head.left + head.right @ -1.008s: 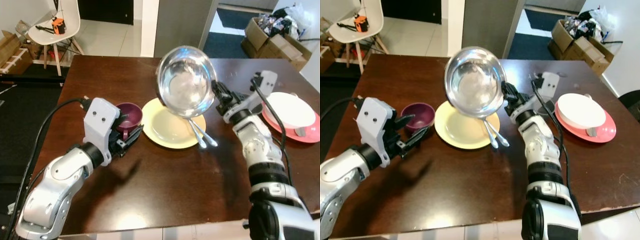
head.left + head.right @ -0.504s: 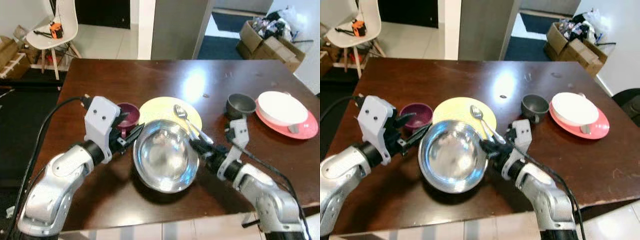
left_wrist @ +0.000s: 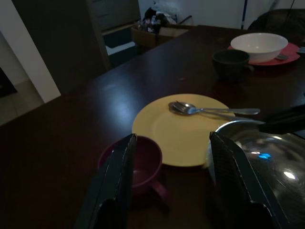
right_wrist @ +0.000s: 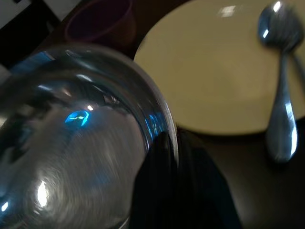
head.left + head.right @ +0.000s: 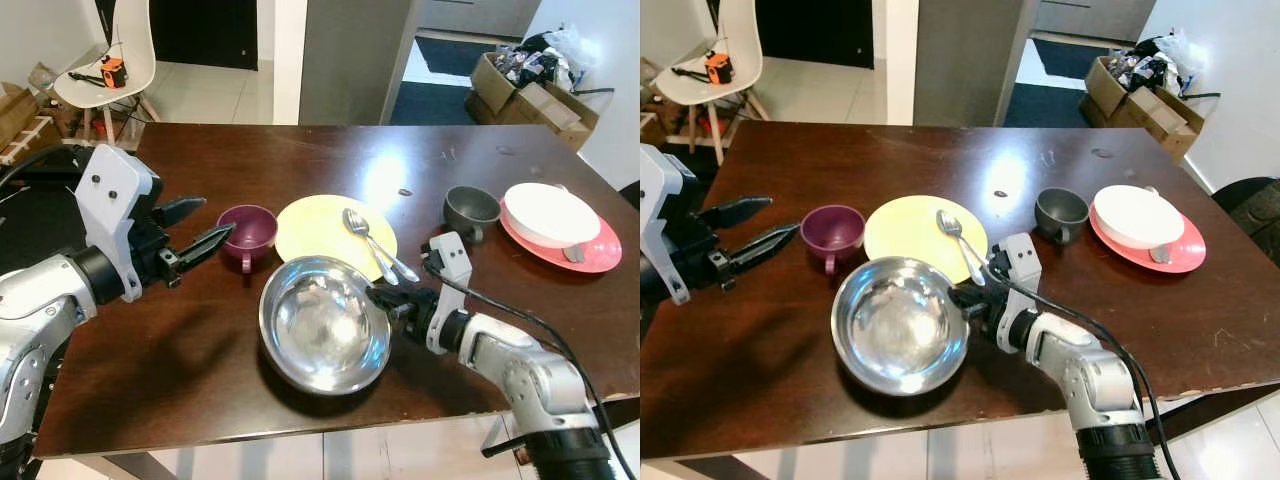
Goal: Setting the table
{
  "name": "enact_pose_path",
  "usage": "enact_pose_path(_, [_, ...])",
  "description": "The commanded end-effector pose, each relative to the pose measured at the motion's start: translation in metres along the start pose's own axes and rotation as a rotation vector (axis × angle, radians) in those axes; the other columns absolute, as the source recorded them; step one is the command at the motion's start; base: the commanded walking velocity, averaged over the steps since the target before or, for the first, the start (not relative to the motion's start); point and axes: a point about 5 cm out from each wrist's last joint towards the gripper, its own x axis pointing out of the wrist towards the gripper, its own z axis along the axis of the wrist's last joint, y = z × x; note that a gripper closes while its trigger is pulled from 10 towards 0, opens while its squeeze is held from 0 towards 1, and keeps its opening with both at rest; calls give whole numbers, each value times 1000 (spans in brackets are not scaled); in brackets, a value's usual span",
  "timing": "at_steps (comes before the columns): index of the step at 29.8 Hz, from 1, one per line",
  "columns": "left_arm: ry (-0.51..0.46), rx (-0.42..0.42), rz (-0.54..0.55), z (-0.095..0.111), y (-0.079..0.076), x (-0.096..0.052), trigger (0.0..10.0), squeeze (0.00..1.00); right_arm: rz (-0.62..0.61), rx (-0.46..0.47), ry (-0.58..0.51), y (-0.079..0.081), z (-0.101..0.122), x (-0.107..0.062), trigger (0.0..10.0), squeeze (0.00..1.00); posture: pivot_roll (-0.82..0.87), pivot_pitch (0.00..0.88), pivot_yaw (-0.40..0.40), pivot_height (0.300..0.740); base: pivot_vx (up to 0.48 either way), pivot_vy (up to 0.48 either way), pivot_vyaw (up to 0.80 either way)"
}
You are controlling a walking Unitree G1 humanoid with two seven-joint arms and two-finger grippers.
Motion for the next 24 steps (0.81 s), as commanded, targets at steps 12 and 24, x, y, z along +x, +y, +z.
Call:
enact_pose_path(12, [75, -32, -103, -21, -31, 7, 10000, 0, -14, 5, -19, -3, 13, 5, 10000, 604, 40, 105, 10, 740, 0, 0, 0])
enact_pose_path(24, [136, -9, -152, -33, -43, 0, 10000, 0, 67, 36, 153, 6, -11, -17, 10000, 0, 28, 115, -2, 740, 0, 0, 0])
